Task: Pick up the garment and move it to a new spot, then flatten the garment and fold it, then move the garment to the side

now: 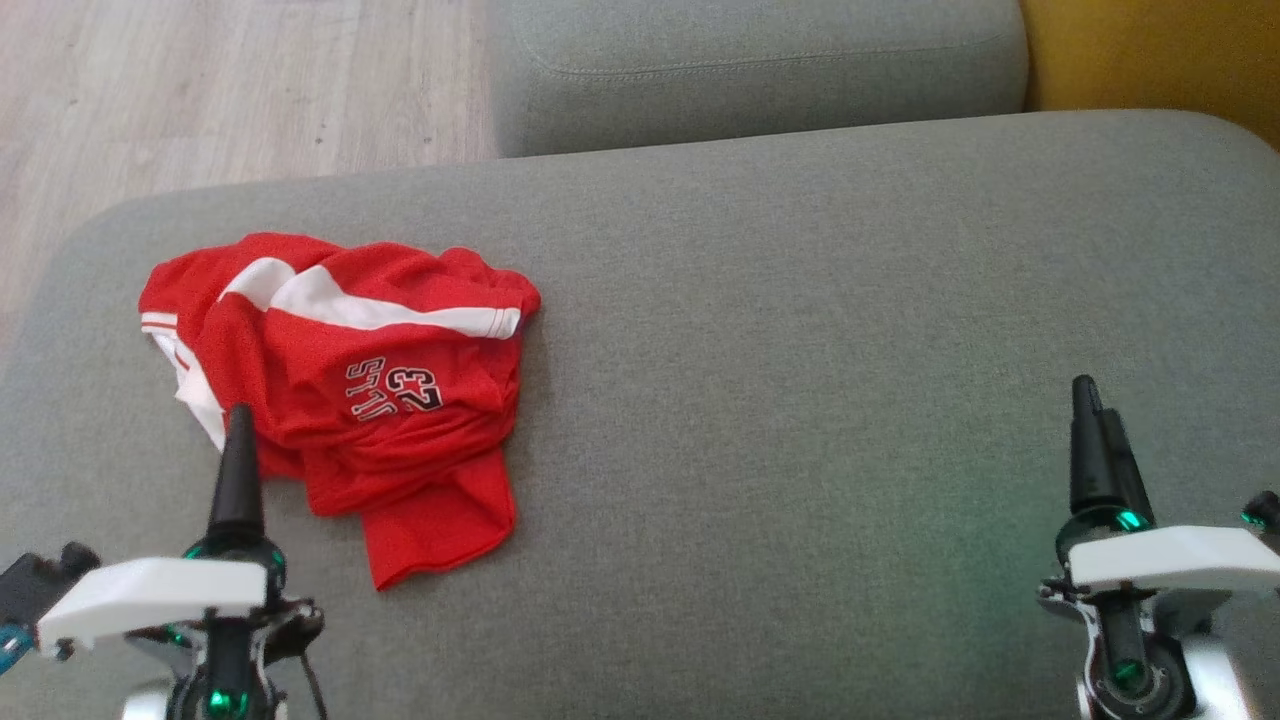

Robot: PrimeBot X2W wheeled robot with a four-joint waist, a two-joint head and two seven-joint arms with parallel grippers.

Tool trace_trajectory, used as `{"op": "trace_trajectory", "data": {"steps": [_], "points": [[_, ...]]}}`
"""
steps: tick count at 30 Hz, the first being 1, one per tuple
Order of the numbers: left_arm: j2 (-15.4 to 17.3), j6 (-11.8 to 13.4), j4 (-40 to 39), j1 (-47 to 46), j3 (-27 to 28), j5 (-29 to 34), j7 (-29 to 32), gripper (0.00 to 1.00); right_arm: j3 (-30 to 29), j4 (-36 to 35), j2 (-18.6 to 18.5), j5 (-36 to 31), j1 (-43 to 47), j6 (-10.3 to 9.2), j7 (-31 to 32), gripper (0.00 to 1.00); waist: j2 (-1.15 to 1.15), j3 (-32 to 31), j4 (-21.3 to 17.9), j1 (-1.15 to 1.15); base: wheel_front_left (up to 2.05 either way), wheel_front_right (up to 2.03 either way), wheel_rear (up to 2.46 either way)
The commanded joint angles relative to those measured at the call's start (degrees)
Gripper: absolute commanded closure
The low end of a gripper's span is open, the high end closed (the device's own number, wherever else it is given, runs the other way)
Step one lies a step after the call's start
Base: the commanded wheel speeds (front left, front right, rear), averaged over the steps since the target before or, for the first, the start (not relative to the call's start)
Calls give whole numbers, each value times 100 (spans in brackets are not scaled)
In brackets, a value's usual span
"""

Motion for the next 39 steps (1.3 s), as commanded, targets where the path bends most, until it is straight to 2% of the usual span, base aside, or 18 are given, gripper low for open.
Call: {"op": "trace_trajectory", "data": {"steps": [1,9,16,20,28,31,39], "points": [[67,22,-280,-247,12,189,-77,0,90,-260,-27,-236,-308,-2,-74,0,0,7,2,-1,0,0,0],[95,149,-328,-220,-374,1282,-211,0,288,-263,-30,-1090,-347,-2,-209,0,0,33,26,-1,0,0,0],[346,409,-352,-249,-869,2090,-329,0,349,-341,-33,-1597,-353,-2,-328,0,0,59,32,-1,0,0,0],[566,736,-346,-299,-1309,2531,-396,0,440,-341,-35,-2005,-338,-2,-395,0,0,52,28,-1,0,0,0],[903,1444,-302,-428,-1990,3023,-529,0,574,-342,-38,-2760,-344,-2,-530,0,0,38,27,-1,0,0,0],[965,1557,-265,-455,-2096,3094,-563,0,615,-341,-38,-2945,-345,-3,-564,0,0,32,27,-1,0,0,0],[1231,2077,-369,-616,-2587,3647,-697,0,715,-386,-42,-3634,-368,-3,-699,0,0,28,40,-1,0,0,0]]}}
